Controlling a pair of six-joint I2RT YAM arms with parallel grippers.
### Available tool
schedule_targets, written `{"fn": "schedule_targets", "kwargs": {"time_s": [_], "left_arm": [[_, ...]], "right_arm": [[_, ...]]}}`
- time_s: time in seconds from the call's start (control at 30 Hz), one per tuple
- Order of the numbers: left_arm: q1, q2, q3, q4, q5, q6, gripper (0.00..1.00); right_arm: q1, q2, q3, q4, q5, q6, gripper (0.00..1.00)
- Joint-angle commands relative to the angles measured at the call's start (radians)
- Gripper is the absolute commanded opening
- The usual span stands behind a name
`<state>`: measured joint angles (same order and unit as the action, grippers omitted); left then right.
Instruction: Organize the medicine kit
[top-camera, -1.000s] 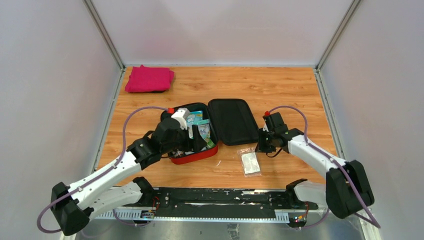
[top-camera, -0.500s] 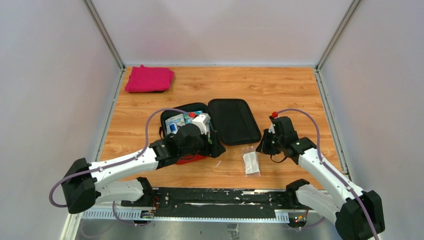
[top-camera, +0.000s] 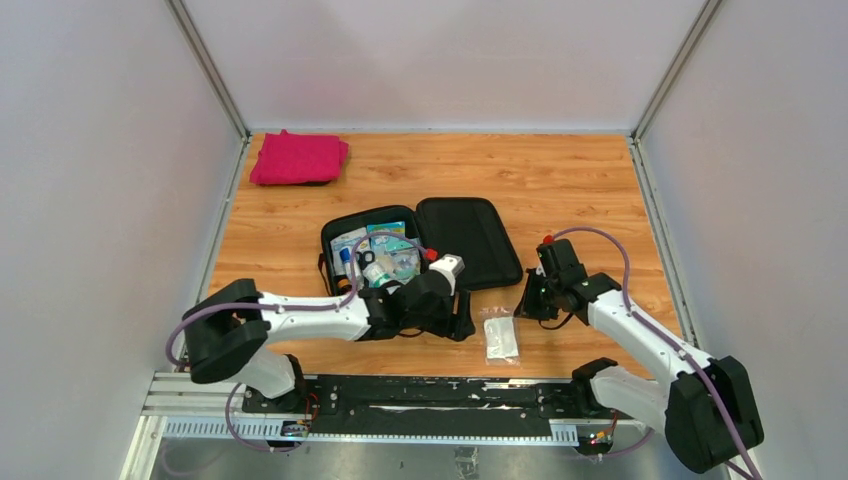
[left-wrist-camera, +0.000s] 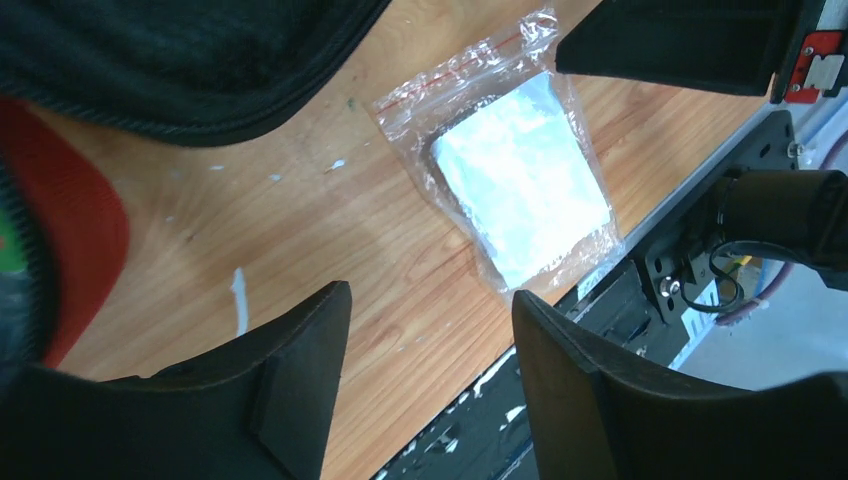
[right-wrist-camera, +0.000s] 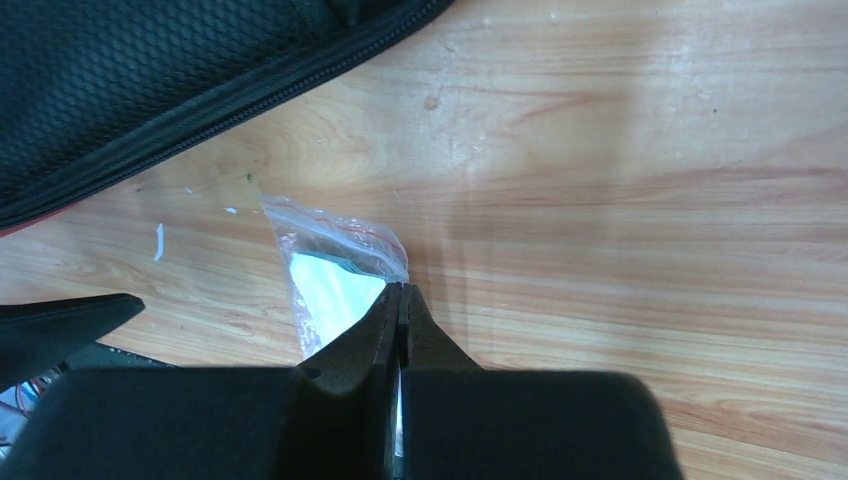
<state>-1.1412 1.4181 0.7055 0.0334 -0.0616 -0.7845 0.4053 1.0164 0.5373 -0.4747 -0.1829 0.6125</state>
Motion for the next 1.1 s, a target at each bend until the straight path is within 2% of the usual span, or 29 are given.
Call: {"fn": "schedule_targets", "kwargs": {"time_s": [0.0, 0.53, 0.9, 1.0, 1.07], "left_arm": [[-0.028, 0.099, 0.081, 0.050, -0.023, -0.006, 0.64], [-0.057, 0.303, 0.169, 0.052, -0.003, -0.014, 0.49], [-0.058, 0.366, 0.187, 0.048, -0.001, -0.015, 0.40], [-0.058, 0.374, 0.184, 0.044, -0.002, -0.019, 0.36], [-0.058, 0.382, 0.184, 0.036, -0.004, -0.021, 0.33]], "right_arm": [[0.013, 0.022, -0.027, -0.028, 0.026, 0.027, 0.00], [0.013, -0.006, -0.075, 0.031, -0.053, 0.040, 0.00], [0.013, 0.016, -0.079, 0.036, -0.068, 0.033, 0.00], [0.013, 0.016, -0.079, 0.016, -0.062, 0.036, 0.05], [0.013, 0.007, -0.080, -0.004, -0.053, 0.044, 0.15]]}}
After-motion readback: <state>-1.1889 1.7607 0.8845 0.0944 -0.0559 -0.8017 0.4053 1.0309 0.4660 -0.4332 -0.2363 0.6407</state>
